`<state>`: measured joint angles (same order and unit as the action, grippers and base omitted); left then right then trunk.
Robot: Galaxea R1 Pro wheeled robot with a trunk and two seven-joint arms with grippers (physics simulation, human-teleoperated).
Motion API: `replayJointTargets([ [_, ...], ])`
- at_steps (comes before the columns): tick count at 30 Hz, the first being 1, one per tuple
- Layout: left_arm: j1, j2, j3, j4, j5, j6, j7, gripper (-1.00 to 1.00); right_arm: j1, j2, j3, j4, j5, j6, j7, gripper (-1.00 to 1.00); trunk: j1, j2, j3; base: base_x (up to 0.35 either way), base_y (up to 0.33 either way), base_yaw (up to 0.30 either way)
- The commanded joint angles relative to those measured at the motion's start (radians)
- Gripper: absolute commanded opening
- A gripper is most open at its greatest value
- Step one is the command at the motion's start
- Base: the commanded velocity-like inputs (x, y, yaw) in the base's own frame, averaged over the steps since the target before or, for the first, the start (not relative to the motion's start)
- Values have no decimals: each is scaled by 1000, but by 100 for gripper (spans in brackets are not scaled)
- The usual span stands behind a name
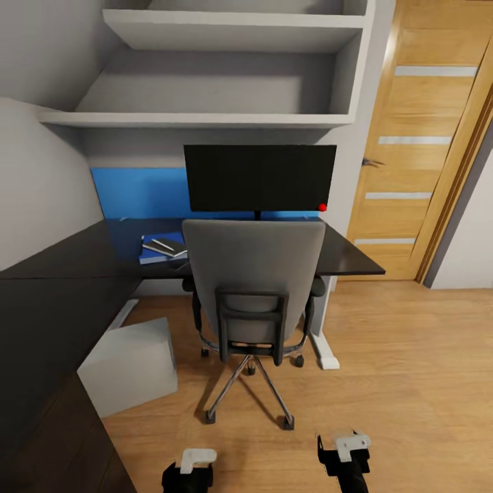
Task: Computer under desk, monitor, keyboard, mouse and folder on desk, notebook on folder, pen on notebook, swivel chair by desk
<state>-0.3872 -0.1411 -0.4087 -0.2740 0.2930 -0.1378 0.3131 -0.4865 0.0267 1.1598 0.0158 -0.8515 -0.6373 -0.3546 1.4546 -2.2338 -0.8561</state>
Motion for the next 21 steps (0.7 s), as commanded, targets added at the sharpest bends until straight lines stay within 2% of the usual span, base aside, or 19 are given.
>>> replayJointTargets([
  [1, -1, 0, -9, 44, 13, -14, 3, 100, 9, -2, 10, 3, -2, -1, -5, 100, -4, 7, 2, 0, 0, 0],
  [6, 0, 0, -9, 176, 16, -73, -1, 100, 27, -3, 11, 2, -3, -6, -5, 100, -23, 42, 19, 0, 0, 0],
  [8, 0, 0, -8, 204, 17, -83, -1, 100, 31, -2, 12, 3, -3, -11, -5, 100, -31, 56, 25, 0, 0, 0],
  [14, 1, 8, -5, 244, 18, -99, -4, 100, 59, 7, 13, 2, -3, -25, -5, 100, -54, 98, 44, 0, 0, 0],
  [21, 5, 9, -6, 252, 17, -117, -6, 100, 70, 12, 11, 1, -3, -26, -4, 100, -81, 147, 66, 0, 0, 0],
])
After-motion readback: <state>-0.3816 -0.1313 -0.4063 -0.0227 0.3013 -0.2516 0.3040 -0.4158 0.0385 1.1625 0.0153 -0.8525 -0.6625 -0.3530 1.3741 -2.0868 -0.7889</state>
